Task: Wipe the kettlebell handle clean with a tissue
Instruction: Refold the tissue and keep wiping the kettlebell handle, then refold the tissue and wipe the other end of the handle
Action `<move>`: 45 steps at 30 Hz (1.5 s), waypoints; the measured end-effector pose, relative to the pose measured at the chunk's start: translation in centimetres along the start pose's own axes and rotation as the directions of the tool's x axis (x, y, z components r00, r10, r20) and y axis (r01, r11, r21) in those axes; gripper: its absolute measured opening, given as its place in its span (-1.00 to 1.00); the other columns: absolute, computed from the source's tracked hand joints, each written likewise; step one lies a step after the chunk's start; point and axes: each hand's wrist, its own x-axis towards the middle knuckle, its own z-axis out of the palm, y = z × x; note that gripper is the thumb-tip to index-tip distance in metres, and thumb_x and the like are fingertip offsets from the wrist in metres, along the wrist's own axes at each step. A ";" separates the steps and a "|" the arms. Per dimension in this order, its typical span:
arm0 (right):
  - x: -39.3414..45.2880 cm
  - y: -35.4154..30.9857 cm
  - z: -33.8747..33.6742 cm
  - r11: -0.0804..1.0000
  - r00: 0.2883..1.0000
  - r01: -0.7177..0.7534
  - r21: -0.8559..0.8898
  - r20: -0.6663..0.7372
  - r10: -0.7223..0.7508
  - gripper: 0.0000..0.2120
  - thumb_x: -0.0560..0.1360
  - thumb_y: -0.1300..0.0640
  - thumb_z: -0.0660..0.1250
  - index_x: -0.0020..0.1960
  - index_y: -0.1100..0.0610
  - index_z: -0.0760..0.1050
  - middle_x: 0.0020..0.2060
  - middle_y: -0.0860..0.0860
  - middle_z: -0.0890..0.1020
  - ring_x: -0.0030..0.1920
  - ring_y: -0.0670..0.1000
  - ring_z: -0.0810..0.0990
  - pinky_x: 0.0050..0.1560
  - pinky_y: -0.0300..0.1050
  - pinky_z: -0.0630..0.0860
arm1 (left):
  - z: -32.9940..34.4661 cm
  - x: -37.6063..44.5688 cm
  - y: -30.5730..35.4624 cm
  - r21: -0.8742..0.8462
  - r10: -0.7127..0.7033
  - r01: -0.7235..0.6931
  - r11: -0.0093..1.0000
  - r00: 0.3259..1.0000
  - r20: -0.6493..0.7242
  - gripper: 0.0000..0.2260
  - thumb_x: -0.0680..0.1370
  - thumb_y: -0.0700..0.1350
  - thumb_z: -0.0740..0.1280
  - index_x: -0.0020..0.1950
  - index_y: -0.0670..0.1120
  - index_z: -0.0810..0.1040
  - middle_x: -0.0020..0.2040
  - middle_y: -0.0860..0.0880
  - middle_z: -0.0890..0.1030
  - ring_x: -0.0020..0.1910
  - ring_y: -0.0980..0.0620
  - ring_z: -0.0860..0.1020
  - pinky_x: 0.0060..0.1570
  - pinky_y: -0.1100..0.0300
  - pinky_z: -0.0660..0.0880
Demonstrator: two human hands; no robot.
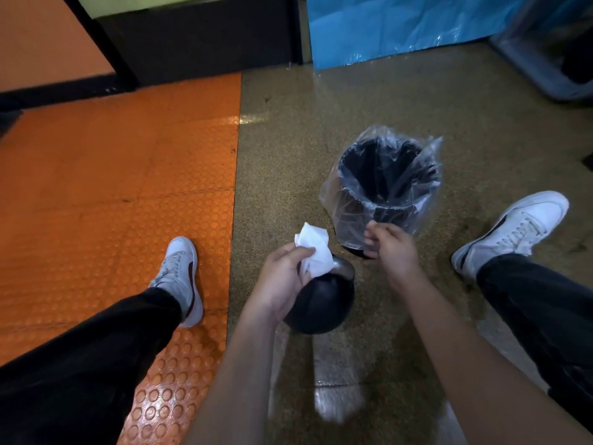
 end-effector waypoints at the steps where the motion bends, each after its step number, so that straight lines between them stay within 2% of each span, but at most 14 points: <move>1: -0.4 -1.7 0.2 0.999 0.999 0.022 0.033 0.026 -0.023 -0.84 0.60 0.01 0.35 0.03 0.09 0.61 -0.02 0.07 0.69 0.01 0.05 0.67 0.03 0.01 0.64 | 0.2 0.2 0.7 -0.010 0.011 -0.010 1.000 1.000 0.025 -0.86 0.60 -0.33 0.27 0.11 -0.30 0.57 0.00 -0.28 0.67 -0.05 -0.12 0.67 0.13 -0.01 0.57; 5: -2.6 -7.1 0.8 0.991 0.939 0.094 0.094 0.323 -0.120 -0.65 0.54 -0.08 0.38 0.21 0.12 0.61 0.09 0.13 0.69 0.01 0.06 0.65 0.04 0.02 0.60 | 1.1 1.0 3.1 0.161 0.093 -0.112 0.981 0.989 0.119 -0.82 0.60 -0.29 0.30 0.18 -0.27 0.58 0.07 -0.27 0.67 0.04 -0.16 0.64 0.17 -0.05 0.53; 8: -4.1 -10.0 1.9 0.981 0.848 0.188 0.038 0.498 -0.181 -0.58 0.46 -0.14 0.42 0.20 0.10 0.63 -0.02 0.13 0.71 -0.05 0.03 0.66 -0.02 -0.03 0.59 | 1.6 1.5 5.1 0.236 0.143 -0.188 0.953 0.970 0.197 -0.79 0.57 -0.25 0.36 0.20 -0.25 0.58 0.14 -0.29 0.66 0.13 -0.25 0.63 0.20 -0.11 0.51; 11: -4.1 -11.5 2.8 0.964 0.865 0.264 0.039 0.433 -0.255 -0.80 0.51 0.05 0.45 0.04 0.17 0.65 -0.25 -0.02 0.69 -0.24 -0.06 0.62 -0.14 -0.06 0.55 | 2.0 1.7 7.0 0.277 0.211 -0.274 0.921 0.948 0.238 -0.68 0.49 -0.17 0.45 0.19 -0.27 0.59 0.09 -0.23 0.68 0.04 -0.13 0.65 0.10 -0.02 0.57; 13: -3.9 -12.3 3.0 0.957 0.876 0.283 0.062 0.389 -0.285 -0.90 0.54 0.16 0.44 -0.04 0.20 0.63 -0.29 -0.01 0.66 -0.27 -0.03 0.58 -0.16 -0.08 0.55 | 2.2 1.7 8.4 0.326 0.254 -0.324 0.888 0.937 0.238 -0.66 0.46 -0.13 0.46 0.17 -0.27 0.59 0.03 -0.17 0.70 -0.05 -0.04 0.66 -0.03 0.08 0.59; 18: -4.1 -14.4 2.7 0.952 0.873 0.222 0.210 0.391 -0.290 -0.89 0.58 0.26 0.35 -0.14 0.20 0.54 -0.27 0.04 0.68 -0.20 0.01 0.65 -0.15 -0.14 0.60 | 2.2 1.6 11.2 0.325 0.340 -0.380 0.866 0.924 0.175 -0.81 0.51 -0.14 0.45 0.07 -0.20 0.61 -0.08 -0.13 0.72 -0.16 0.01 0.69 -0.23 0.20 0.61; 24: -4.7 -15.1 2.8 0.905 0.882 0.130 0.404 0.370 -0.292 -0.88 0.58 0.32 0.32 -0.14 0.21 0.51 -0.17 0.15 0.67 -0.09 0.12 0.69 0.07 0.04 0.65 | 2.4 1.7 12.5 0.340 0.378 -0.400 0.851 0.916 0.134 -0.82 0.54 -0.15 0.44 0.07 -0.21 0.64 -0.10 -0.16 0.73 -0.20 -0.01 0.68 -0.23 0.16 0.62; 27: -4.9 -15.1 3.0 0.912 0.889 0.198 0.360 0.326 -0.322 -0.90 0.56 0.33 0.35 -0.12 0.20 0.52 -0.23 0.14 0.68 -0.15 0.09 0.70 -0.06 -0.05 0.63 | 2.4 1.7 12.6 0.386 0.351 -0.371 0.845 0.928 0.123 -0.84 0.58 -0.15 0.41 0.15 -0.06 0.56 -0.06 -0.16 0.70 -0.15 -0.07 0.67 -0.16 0.03 0.57; 30: -5.0 -15.3 3.4 0.912 0.888 0.312 0.267 0.259 -0.379 -0.88 0.51 0.37 0.41 -0.06 0.19 0.55 -0.32 0.04 0.68 -0.17 0.05 0.71 -0.03 -0.03 0.65 | 2.7 1.6 12.6 0.452 0.337 -0.363 0.815 0.931 0.140 -0.87 0.67 -0.16 0.26 0.14 0.05 0.48 -0.11 -0.16 0.58 -0.33 0.01 0.49 -0.34 0.14 0.42; 33: -5.1 -15.9 3.5 0.902 0.875 0.393 0.177 0.231 -0.426 -0.81 0.48 0.36 0.45 0.05 0.15 0.62 -0.27 0.03 0.68 -0.12 0.03 0.71 0.03 -0.03 0.64 | 3.2 0.8 12.7 0.452 0.255 -0.356 0.818 0.929 0.270 -0.89 0.66 -0.01 0.25 0.10 0.00 0.50 -0.10 -0.01 0.51 -0.32 0.10 0.36 -0.37 0.25 0.31; 36: -5.3 -16.6 3.5 0.896 0.865 0.435 0.093 0.235 -0.444 -0.86 0.51 0.28 0.46 0.03 0.10 0.68 -0.17 0.10 0.73 -0.10 0.07 0.73 0.04 0.07 0.66 | 3.1 0.4 12.7 0.639 0.256 -0.450 0.624 0.890 0.377 -0.51 0.36 0.21 0.52 0.17 0.05 0.47 -0.04 0.09 0.62 -0.23 0.17 0.53 -0.26 0.28 0.45; 39: -5.4 -17.4 3.3 0.874 0.852 0.486 0.004 0.219 -0.475 -0.92 0.52 0.19 0.46 -0.09 0.03 0.70 -0.23 0.06 0.73 -0.22 0.00 0.69 -0.07 0.04 0.63 | 3.0 1.0 12.8 0.733 0.359 -0.503 0.458 0.859 0.365 -0.60 0.39 0.09 0.57 0.13 0.13 0.49 -0.05 0.06 0.66 -0.21 0.10 0.62 -0.20 0.17 0.54; 42: -5.2 -17.9 2.8 0.869 0.858 0.492 -0.059 0.201 -0.472 -0.84 0.53 0.10 0.45 -0.23 0.01 0.67 -0.30 0.03 0.69 -0.28 -0.02 0.62 -0.17 -0.03 0.54 | 2.4 1.3 13.4 0.704 0.300 -0.469 0.533 0.883 0.361 -0.80 0.56 0.00 0.43 0.16 0.14 0.54 0.02 0.00 0.70 -0.10 -0.02 0.71 -0.20 0.07 0.60; 45: -4.7 -18.2 2.1 0.901 0.884 0.434 -0.019 0.199 -0.422 -0.80 0.50 0.05 0.43 -0.30 0.03 0.59 -0.32 0.06 0.63 -0.25 0.06 0.57 -0.12 0.03 0.50 | 1.6 1.4 14.0 0.677 0.305 -0.476 0.562 0.880 0.365 -0.78 0.60 0.06 0.35 0.13 -0.02 0.65 0.07 -0.05 0.70 0.06 -0.03 0.67 -0.01 0.00 0.65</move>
